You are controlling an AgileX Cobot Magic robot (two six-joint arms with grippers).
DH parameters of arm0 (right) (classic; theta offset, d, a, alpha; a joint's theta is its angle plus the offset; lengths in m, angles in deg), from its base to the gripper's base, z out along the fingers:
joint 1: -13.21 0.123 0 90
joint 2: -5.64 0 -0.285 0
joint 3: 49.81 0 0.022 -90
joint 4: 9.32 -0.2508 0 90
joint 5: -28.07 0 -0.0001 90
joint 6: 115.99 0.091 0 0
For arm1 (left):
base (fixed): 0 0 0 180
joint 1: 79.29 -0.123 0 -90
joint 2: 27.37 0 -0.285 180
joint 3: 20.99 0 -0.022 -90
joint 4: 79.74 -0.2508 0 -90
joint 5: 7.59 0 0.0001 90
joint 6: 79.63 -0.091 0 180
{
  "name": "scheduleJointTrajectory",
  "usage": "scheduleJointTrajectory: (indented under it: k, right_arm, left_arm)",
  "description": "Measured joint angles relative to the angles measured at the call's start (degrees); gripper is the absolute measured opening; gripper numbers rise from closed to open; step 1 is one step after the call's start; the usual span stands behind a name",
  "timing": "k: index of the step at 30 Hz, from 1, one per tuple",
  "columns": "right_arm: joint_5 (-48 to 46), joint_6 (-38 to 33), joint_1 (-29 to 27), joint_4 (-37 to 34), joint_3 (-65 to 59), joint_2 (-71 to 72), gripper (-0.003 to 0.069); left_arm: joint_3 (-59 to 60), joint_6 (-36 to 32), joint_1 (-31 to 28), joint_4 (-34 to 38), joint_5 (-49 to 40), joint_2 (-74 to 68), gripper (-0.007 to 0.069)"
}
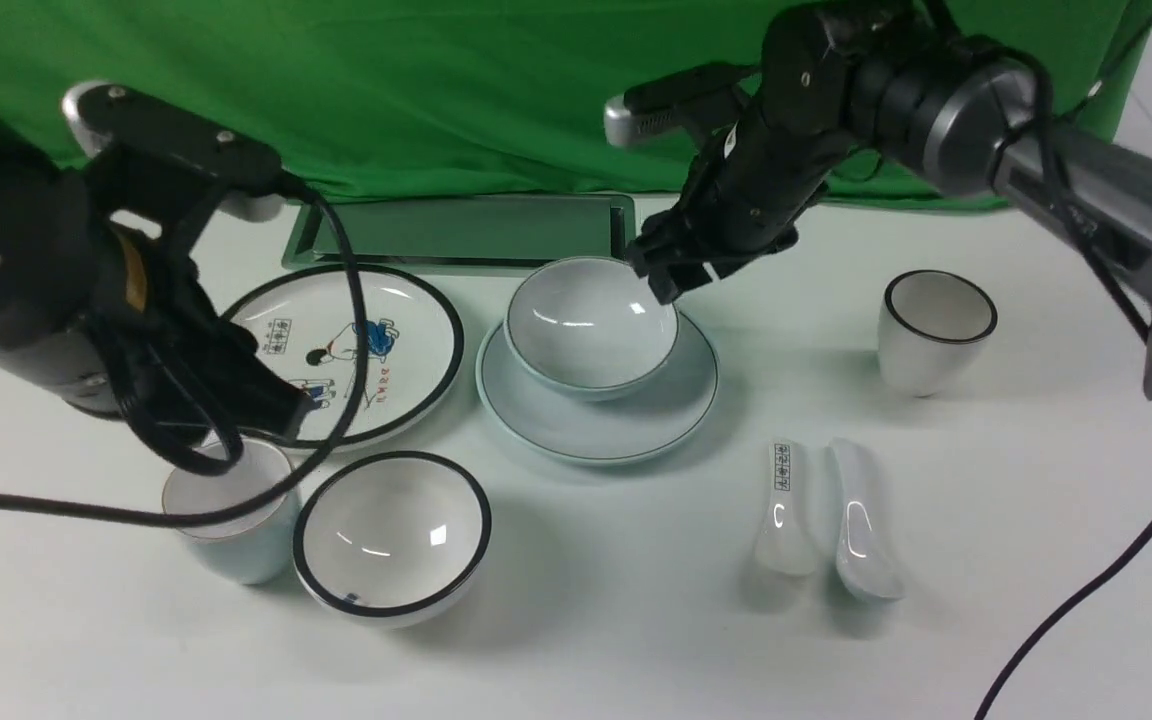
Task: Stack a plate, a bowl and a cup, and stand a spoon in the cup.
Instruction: Use the right arm to put the blue rice bowl into the blue large plate in the middle, then use the left arm to grab a blue teacup
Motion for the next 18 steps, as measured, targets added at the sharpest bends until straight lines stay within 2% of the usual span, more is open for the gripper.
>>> scheduleJointTrajectory:
  k: [1,4,8,13,18]
  right_arm:
    - [-4.5,-1.9,-0.3,0.0,2.5,1.7,0.0485]
    - [-9.8,-4.1,-0.3,0.4,4.9,5.2,0.0487]
    - [-11.8,-5.0,-0.3,1.2,3.4,11.7,0.0487]
    - [-12.4,-7.2,-0.3,1.7,-2.2,19.1,0.0487]
    - [-12.6,-8.1,-0.4,4.4,-9.4,24.8,0.0489]
  left_arm:
    - [0.0,-0.7,-3.2,2.5,0.0,-0.2,0.0281]
    - [0.0,-3.9,-8.7,7.0,-0.1,-1.1,0.0398]
    - [0.0,-8.2,-15.4,12.2,0.2,-3.3,0.0496]
    - [0.0,-12.1,-16.5,14.8,0.3,-6.6,0.0507]
    - [0.0,-12.6,-16.6,13.4,3.6,-11.0,0.0463]
